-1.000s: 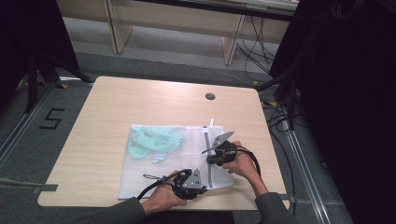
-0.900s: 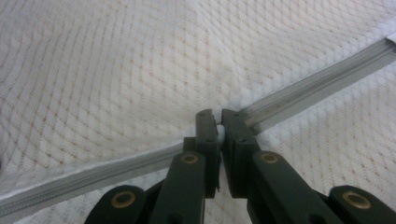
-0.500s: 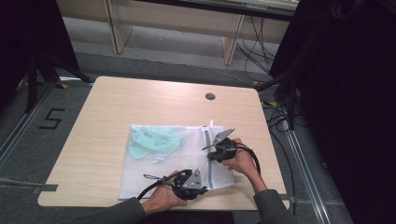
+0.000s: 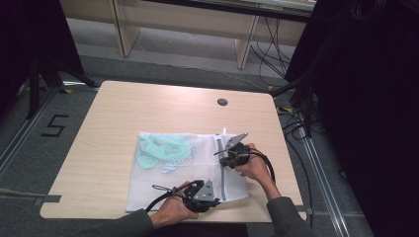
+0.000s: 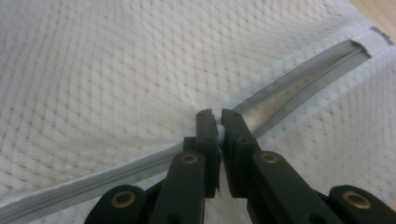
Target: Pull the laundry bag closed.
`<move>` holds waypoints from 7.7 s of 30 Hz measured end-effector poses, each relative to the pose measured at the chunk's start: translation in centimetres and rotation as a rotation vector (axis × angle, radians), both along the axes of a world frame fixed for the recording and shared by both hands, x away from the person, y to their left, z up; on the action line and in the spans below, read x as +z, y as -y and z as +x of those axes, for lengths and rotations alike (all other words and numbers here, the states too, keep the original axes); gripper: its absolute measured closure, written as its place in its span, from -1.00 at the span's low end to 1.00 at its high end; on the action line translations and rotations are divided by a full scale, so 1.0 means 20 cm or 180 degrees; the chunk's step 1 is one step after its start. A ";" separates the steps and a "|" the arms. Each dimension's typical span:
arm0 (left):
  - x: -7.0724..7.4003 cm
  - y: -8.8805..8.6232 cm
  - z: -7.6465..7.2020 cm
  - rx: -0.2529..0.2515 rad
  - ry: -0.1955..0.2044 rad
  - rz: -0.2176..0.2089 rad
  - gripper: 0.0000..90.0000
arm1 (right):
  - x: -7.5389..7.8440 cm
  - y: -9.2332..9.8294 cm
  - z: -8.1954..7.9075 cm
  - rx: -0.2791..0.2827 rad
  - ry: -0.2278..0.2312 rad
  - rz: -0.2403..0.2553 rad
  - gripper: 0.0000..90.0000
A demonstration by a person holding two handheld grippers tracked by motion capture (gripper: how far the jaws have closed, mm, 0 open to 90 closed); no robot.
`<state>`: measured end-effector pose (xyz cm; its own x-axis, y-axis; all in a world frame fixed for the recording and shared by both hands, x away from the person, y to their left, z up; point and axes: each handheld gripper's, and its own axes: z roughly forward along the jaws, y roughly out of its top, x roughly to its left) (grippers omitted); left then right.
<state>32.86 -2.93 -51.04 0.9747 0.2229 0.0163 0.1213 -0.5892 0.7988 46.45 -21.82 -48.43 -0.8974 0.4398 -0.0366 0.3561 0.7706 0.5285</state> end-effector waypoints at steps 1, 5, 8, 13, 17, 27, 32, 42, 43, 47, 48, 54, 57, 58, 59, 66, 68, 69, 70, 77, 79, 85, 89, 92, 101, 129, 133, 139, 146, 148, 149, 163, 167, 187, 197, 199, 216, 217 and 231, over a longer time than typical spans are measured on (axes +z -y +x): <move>0.00 0.00 0.00 -0.0012 0.0017 0.0034 0.97 | 0.00 0.00 0.00 -0.0028 -0.0013 -0.0010 0.93; -0.01 0.00 0.00 0.0011 -0.0019 -0.0014 0.97 | 0.01 0.00 0.01 -0.0022 -0.0023 -0.0038 0.93; -0.01 0.00 0.00 0.0027 -0.0030 -0.0025 0.97 | 0.01 -0.01 0.02 -0.0035 0.0007 -0.0033 0.93; -0.01 0.00 0.00 0.0015 -0.0032 -0.0001 0.97 | 0.01 -0.02 0.04 -0.0050 0.0050 -0.0041 0.92; 0.00 0.00 0.00 0.0008 -0.0043 -0.0009 0.97 | 0.00 -0.02 0.05 -0.0053 0.0081 -0.0031 0.93; -0.01 0.00 0.00 0.0026 -0.0053 -0.0030 0.97 | 0.00 -0.03 0.07 -0.0090 0.0081 -0.0008 0.93; -0.01 0.01 -0.01 -0.0005 -0.0077 -0.0022 0.97 | 0.01 -0.01 0.09 -0.0100 0.0125 0.0018 0.92; -0.01 0.00 0.00 0.0017 -0.0084 -0.0028 0.97 | 0.01 -0.02 0.13 -0.0130 0.0158 0.0009 0.93; -0.01 0.00 0.00 0.0031 -0.0072 -0.0039 0.97 | 0.01 -0.02 0.13 -0.0140 0.0189 0.0011 0.93; -0.01 0.00 0.00 0.0003 -0.0099 -0.0018 0.97 | 0.01 -0.03 0.15 -0.0074 0.0236 0.0004 0.93; -0.01 0.00 0.00 0.0000 -0.0098 -0.0018 0.97 | 0.01 -0.02 0.15 -0.0080 0.0228 0.0004 0.93; -0.01 0.00 0.00 0.0005 -0.0135 -0.0048 0.97 | 0.01 -0.01 0.17 -0.0117 0.0285 0.0014 0.93; -0.01 0.00 0.00 -0.0005 -0.0118 -0.0024 0.97 | 0.00 -0.02 0.18 -0.0105 0.0283 0.0009 0.92; -0.01 0.00 0.00 -0.0007 -0.0122 -0.0023 0.97 | 0.00 -0.02 0.18 -0.0119 0.0268 0.0006 0.93; -0.01 0.00 0.00 -0.0009 -0.0128 -0.0023 0.98 | 0.00 -0.03 0.18 -0.0109 0.0290 0.0000 0.93; -0.01 0.00 0.00 0.0005 -0.0127 -0.0042 0.97 | 0.01 -0.03 0.21 -0.0207 0.0314 0.0000 0.93; -0.01 0.00 0.00 0.0005 -0.0120 -0.0033 0.97 | 0.01 -0.03 0.22 -0.0194 0.0316 0.0018 0.92; -0.01 0.00 0.00 0.0010 -0.0119 -0.0038 0.97 | 0.01 -0.03 0.22 -0.0200 0.0293 0.0022 0.93; -0.01 0.00 0.00 0.0009 -0.0121 -0.0039 0.97 | 0.01 -0.03 0.22 -0.0233 0.0297 0.0011 0.93; -0.01 0.00 0.00 -0.0003 -0.0148 -0.0032 0.98 | 0.00 -0.03 0.24 -0.0210 0.0337 0.0032 0.93; -0.01 0.00 0.00 -0.0002 -0.0168 -0.0044 0.98 | 0.00 -0.02 0.24 -0.0209 0.0335 0.0043 0.93; -0.01 0.00 0.00 0.0000 -0.0185 -0.0039 0.98 | 0.00 -0.02 0.25 -0.0264 0.0323 0.0066 0.93; 0.00 -0.01 0.00 0.0015 -0.0199 -0.0074 0.98 | 0.00 -0.02 0.26 -0.0267 0.0321 0.0056 0.93; -0.01 0.00 -0.01 -0.0002 -0.0186 -0.0060 0.98 | 0.00 -0.03 0.28 -0.0294 0.0384 0.0067 0.92; 0.00 -0.01 -0.01 -0.0030 -0.0223 -0.0055 0.98 | -0.01 -0.03 0.31 -0.0296 0.0392 0.0025 0.93; 0.00 0.00 -0.01 -0.0019 -0.0270 -0.0101 0.97 | -0.01 -0.01 0.34 -0.0407 0.0511 0.0033 0.92; 0.00 0.00 -0.01 -0.0005 -0.0245 -0.0108 0.97 | -0.01 -0.01 0.34 -0.0498 0.0480 0.0028 0.92; 0.01 -0.01 0.01 0.0010 -0.0262 -0.0139 0.96 | -0.01 -0.01 0.34 -0.0398 0.0569 0.0062 0.92; 0.00 0.00 0.01 -0.0047 -0.0300 -0.0115 0.92 | -0.01 -0.01 0.34 -0.0465 0.0548 0.0025 0.90; 0.00 0.01 0.00 -0.0022 -0.0300 -0.0102 0.83 | -0.01 -0.01 0.34 -0.0514 0.0562 0.0067 0.87; 0.00 0.00 0.01 -0.0028 -0.0307 -0.0080 0.79 | -0.01 0.00 0.34 -0.0533 0.0576 0.0040 0.84; 0.10 -0.10 0.06 0.0280 -0.0249 -0.0314 0.08 | 0.09 0.00 0.26 -0.0676 0.0574 0.0277 0.33; 0.15 -0.18 0.11 0.0457 -0.0274 -0.0380 -0.07 | 0.11 0.01 0.23 -0.0758 0.0572 0.0402 0.24; 0.25 -0.55 0.16 0.0991 -0.0167 -0.0328 -0.29 | 0.17 0.02 0.03 -0.0811 0.0520 0.0647 -0.06; 0.27 -0.72 0.12 0.1190 -0.0172 -0.0355 -0.33 | 0.18 0.10 -0.18 -0.0782 0.0404 0.0713 -0.12; 0.27 -0.75 0.12 0.1204 -0.0192 -0.0346 -0.34 | 0.18 0.11 -0.22 -0.0747 0.0394 0.0710 -0.14; 0.24 -0.86 0.04 0.1464 -0.0179 -0.0262 -0.38 | 0.10 0.16 -0.47 -0.0829 0.0272 0.0688 -0.23; 0.23 -0.87 0.04 0.1467 -0.0175 -0.0324 -0.38 | 0.10 0.17 -0.48 -0.0776 0.0289 0.0624 -0.23; 0.22 -0.92 0.03 0.1567 -0.0232 -0.0211 -0.40 | 0.09 0.19 -0.59 -0.0761 0.0323 0.0564 -0.26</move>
<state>33.37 15.45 -46.68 0.7516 0.6550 -0.0777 0.4292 -0.3962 0.8117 34.64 -25.56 -46.71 -0.7634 0.6454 -0.0246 0.4548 0.5642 0.6891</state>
